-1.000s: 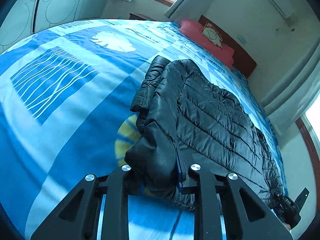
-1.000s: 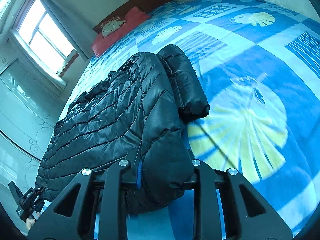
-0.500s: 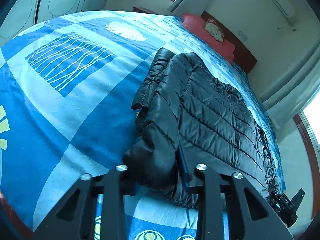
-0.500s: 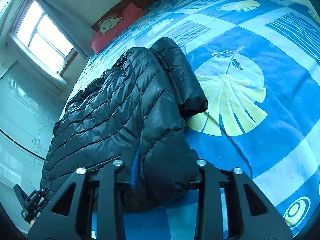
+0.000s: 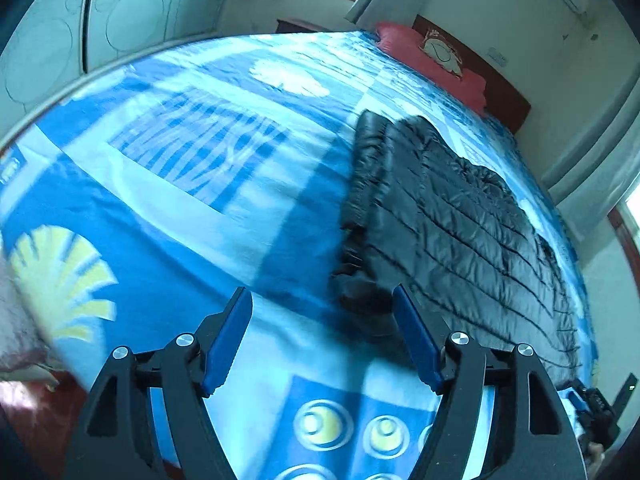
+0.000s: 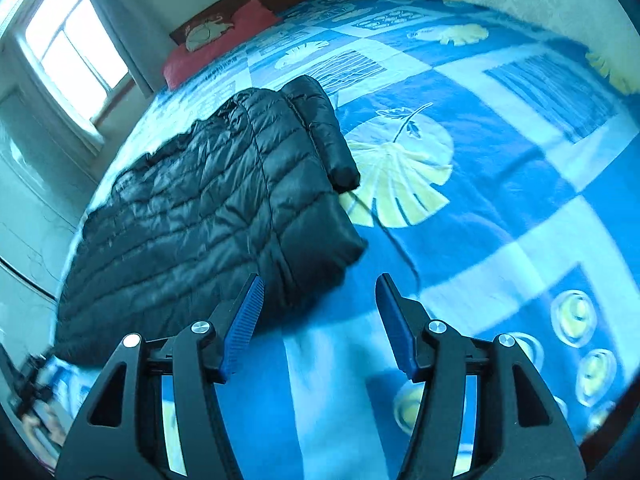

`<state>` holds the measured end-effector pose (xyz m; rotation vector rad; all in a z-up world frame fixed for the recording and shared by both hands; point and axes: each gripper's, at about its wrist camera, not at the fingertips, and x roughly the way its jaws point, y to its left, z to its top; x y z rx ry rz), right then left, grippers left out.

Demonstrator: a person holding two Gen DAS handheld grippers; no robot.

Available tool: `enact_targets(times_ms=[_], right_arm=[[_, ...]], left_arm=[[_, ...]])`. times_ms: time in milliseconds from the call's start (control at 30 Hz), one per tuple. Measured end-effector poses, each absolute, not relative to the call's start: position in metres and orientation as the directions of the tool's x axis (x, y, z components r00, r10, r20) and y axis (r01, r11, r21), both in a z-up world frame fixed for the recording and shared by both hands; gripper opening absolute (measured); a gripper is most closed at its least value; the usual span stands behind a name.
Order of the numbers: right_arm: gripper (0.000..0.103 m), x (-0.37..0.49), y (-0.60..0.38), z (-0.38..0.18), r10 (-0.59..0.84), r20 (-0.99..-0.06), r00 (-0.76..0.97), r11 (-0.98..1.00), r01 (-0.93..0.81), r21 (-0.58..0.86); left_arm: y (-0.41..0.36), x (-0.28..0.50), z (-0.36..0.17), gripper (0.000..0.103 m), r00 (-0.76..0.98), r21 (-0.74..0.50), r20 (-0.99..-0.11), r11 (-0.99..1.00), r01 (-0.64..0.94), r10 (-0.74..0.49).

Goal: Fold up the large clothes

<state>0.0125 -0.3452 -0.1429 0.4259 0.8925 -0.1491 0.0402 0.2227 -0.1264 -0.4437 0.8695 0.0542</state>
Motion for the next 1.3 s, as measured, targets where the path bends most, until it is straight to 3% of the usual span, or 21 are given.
enact_targets(times_ms=[167, 267, 433, 733, 1033, 1300], right_arm=[[0.057, 0.0, -0.324, -0.13, -0.007, -0.802, 0.597, 0.94, 0.277, 0.198], [0.046, -0.001, -0.304, -0.12, -0.007, -0.803, 0.596, 0.954, 0.244, 0.173], [0.045, 0.021, -0.267, -0.11, 0.091, -0.779, 0.621, 0.968, 0.127, 0.215], [0.045, 0.137, -0.188, -0.105, 0.276, -0.744, 0.608, 0.952, -0.069, 0.297], [0.044, 0.208, -0.147, -0.136, 0.179, -0.796, 0.578, 0.982, -0.057, 0.179], [0.046, 0.211, -0.14, -0.164, 0.142, -0.808, 0.572, 0.989, -0.055, 0.135]], left_arm=[[0.233, 0.033, -0.114, 0.072, 0.651, -0.287, -0.756, 0.93, -0.231, -0.071], [0.236, 0.035, -0.107, 0.072, 0.66, -0.274, -0.749, 0.935, -0.224, -0.062], [0.233, 0.048, -0.098, 0.072, 0.672, -0.261, -0.738, 0.945, -0.199, -0.062], [0.212, 0.092, -0.092, 0.072, 0.667, -0.241, -0.739, 0.962, -0.126, -0.098], [0.203, 0.129, -0.091, 0.072, 0.657, -0.207, -0.748, 0.974, -0.095, -0.095], [0.198, 0.168, -0.106, 0.076, 0.61, -0.212, -0.782, 0.975, -0.07, -0.126]])
